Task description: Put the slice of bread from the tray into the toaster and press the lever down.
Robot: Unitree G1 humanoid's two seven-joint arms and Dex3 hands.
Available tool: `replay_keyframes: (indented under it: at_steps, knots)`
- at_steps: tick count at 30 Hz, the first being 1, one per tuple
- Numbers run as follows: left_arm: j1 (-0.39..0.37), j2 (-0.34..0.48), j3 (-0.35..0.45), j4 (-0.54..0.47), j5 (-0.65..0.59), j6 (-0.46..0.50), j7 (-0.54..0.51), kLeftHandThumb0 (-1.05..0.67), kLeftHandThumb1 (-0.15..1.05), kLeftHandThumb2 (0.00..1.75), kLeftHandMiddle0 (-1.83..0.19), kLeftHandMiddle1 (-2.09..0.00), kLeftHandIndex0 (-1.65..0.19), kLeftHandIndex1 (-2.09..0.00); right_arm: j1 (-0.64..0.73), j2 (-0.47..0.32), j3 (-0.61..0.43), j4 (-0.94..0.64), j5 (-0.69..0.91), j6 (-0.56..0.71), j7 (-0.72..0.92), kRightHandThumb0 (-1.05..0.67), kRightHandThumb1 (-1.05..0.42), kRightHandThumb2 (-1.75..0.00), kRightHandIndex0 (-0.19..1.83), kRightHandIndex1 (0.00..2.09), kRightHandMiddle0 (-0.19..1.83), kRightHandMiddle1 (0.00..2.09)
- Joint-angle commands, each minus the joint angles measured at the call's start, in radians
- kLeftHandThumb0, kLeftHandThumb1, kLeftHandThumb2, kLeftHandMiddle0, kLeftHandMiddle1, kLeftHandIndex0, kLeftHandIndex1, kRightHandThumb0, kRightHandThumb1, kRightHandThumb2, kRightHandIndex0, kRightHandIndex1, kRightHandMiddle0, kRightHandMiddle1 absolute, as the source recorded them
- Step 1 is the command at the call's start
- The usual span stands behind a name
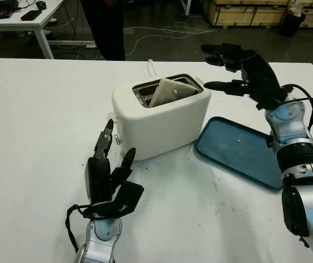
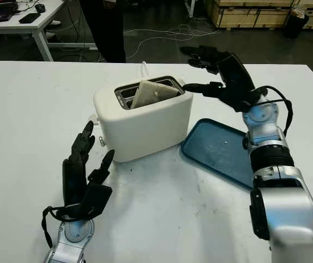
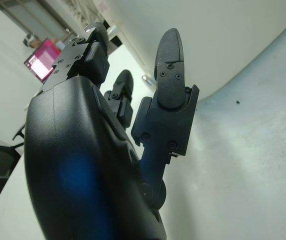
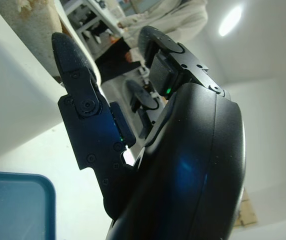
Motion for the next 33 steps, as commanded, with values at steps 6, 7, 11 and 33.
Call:
replay_keyframes:
  at_steps: [6,7,11,33]
  knots:
    - [-0.014,-0.034,0.0,0.002,0.006,0.004,-0.001,-0.49,0.92,0.31,-0.42,-0.1,-0.33,0.0,-0.074,0.014,0.044,0.032,-0.045,-0.029,-0.023,-0.58,-0.68,0.0,0.76,0.4,0.85,0.09]
    - [-0.014,-0.034,0.0,0.003,0.003,0.002,-0.001,-0.48,0.92,0.31,-0.42,-0.1,-0.33,0.0,-0.082,0.013,0.051,0.033,-0.052,-0.025,-0.021,-0.59,-0.68,0.0,0.75,0.41,0.85,0.08]
    - [-0.014,-0.038,0.0,0.006,-0.004,-0.007,0.002,-0.5,0.92,0.3,-0.42,-0.1,-0.33,0.0,-0.112,0.011,0.072,0.033,-0.068,-0.016,-0.015,-0.64,-0.67,0.0,0.75,0.51,0.9,0.07]
    - [-0.01,-0.039,-0.004,0.007,0.004,-0.008,0.009,-0.49,0.92,0.31,-0.41,-0.11,-0.33,0.0,-0.219,-0.026,0.226,0.045,-0.225,-0.029,0.045,-0.65,-0.63,0.0,0.8,0.47,0.95,0.02]
